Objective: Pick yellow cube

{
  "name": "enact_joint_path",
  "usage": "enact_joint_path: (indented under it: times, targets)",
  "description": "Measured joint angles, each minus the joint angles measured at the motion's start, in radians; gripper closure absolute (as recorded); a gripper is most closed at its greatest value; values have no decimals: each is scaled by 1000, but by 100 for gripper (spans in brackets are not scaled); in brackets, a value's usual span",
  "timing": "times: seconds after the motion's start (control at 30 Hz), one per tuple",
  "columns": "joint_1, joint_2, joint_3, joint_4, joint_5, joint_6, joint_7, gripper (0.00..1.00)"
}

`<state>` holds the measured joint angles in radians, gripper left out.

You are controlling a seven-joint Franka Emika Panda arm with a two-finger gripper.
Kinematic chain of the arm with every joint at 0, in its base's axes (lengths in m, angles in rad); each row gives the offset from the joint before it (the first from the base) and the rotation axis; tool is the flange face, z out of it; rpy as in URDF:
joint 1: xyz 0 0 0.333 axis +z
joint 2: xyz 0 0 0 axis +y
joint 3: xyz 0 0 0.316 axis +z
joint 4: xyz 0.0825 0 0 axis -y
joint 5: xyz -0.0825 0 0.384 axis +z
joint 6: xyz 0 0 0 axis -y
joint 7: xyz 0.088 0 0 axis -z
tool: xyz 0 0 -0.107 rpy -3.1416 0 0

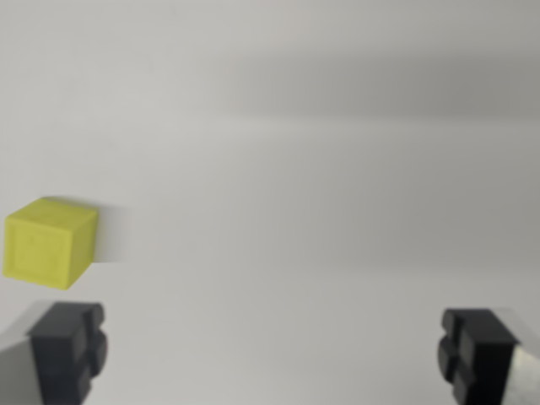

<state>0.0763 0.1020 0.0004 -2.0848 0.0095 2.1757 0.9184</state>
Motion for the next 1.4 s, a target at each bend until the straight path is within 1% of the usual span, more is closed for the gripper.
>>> enact_joint_path:
  times: [0.67, 1.07, 1.4]
  targets:
    - [88, 34, 0, -98, 0, 135, 142, 0]
    - [142, 70, 0, -139, 0, 214, 230, 0]
    - [189, 109, 0, -163, -1, 278, 303, 0]
